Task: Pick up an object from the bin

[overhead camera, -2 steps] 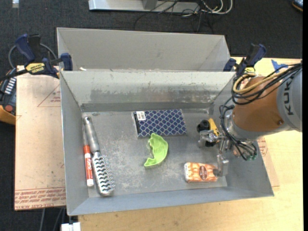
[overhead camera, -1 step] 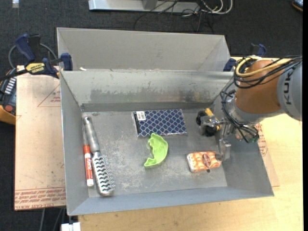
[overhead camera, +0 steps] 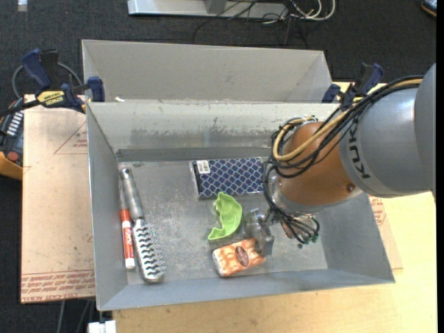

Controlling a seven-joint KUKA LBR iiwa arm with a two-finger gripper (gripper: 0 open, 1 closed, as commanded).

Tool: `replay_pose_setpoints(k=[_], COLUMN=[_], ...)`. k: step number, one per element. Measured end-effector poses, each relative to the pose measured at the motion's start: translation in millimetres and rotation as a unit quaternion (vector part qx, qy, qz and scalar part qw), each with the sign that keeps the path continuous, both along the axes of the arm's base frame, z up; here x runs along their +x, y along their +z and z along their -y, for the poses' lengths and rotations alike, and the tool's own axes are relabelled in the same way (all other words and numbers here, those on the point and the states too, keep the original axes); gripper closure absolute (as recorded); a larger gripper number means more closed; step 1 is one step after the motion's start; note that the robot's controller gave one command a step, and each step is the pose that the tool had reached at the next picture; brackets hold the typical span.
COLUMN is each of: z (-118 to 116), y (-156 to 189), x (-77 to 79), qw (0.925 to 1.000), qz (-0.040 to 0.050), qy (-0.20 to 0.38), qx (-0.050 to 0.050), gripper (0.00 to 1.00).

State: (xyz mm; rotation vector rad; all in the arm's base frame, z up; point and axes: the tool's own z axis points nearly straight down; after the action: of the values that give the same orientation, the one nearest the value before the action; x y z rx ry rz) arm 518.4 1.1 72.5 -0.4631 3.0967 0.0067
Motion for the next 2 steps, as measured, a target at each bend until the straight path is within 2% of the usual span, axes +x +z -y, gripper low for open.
replay_pose_setpoints(k=[1,2], z=[2.1,1.8], y=[-0.2,12.5], x=[0.6,-2.7], qw=[1.0,1.0], qz=[-0.0003,-0.0056], qy=[-0.002,-0.001], qx=[0.0,0.0], gripper=[1.0,1.0])
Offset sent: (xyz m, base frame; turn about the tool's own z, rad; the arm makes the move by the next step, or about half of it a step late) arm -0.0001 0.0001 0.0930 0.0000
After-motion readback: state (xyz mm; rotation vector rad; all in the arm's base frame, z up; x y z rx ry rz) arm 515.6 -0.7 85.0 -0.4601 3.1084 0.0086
